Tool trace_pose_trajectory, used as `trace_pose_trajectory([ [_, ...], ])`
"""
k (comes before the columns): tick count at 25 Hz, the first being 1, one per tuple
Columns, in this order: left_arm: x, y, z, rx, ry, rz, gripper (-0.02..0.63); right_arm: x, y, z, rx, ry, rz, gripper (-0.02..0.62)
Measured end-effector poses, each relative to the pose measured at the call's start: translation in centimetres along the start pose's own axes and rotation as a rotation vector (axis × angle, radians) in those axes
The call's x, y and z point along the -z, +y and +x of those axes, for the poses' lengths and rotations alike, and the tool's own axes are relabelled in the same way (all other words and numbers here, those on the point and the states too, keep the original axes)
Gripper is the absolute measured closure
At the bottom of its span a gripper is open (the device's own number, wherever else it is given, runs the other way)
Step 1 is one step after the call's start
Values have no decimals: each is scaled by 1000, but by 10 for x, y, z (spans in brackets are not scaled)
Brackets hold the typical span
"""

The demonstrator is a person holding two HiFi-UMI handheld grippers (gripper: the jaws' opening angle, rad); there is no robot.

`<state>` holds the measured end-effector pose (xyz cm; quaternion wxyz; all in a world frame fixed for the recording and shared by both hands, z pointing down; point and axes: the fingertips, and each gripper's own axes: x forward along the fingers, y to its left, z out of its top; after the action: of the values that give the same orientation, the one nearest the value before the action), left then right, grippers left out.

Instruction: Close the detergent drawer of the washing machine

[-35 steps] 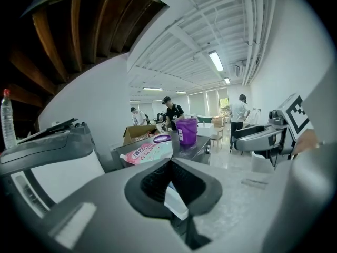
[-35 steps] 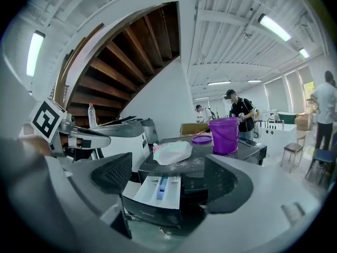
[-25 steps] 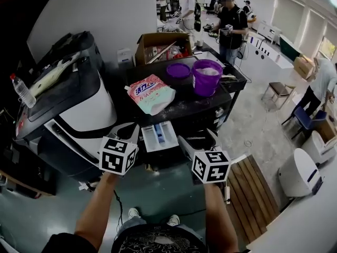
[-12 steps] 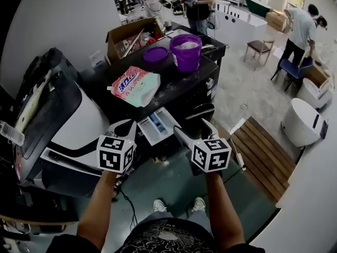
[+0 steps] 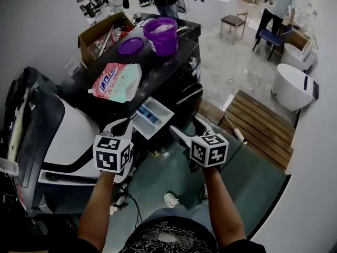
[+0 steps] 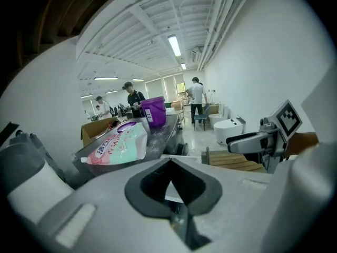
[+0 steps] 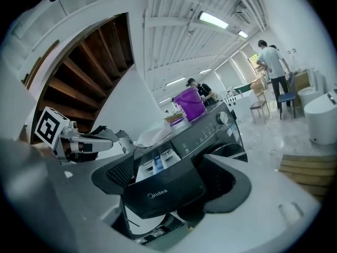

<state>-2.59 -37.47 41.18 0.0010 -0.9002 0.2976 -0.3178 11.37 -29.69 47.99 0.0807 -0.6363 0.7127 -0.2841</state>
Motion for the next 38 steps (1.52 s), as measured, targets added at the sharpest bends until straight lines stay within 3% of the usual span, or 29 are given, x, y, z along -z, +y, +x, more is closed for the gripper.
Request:
trace_pose_trajectory([
  [16, 47, 3, 27, 83, 38, 40, 604, 75, -2, 35, -21, -91, 240, 215],
  [25, 47, 9, 34, 100, -12, 53, 604, 93, 7, 50, -147, -180, 411, 224],
  [32, 60, 16, 28, 90, 1, 40, 604, 98, 10, 55, -237, -254, 548, 238],
  [38, 64, 18, 28, 88, 15, 24, 604, 99, 13, 59, -315, -260, 616, 260],
])
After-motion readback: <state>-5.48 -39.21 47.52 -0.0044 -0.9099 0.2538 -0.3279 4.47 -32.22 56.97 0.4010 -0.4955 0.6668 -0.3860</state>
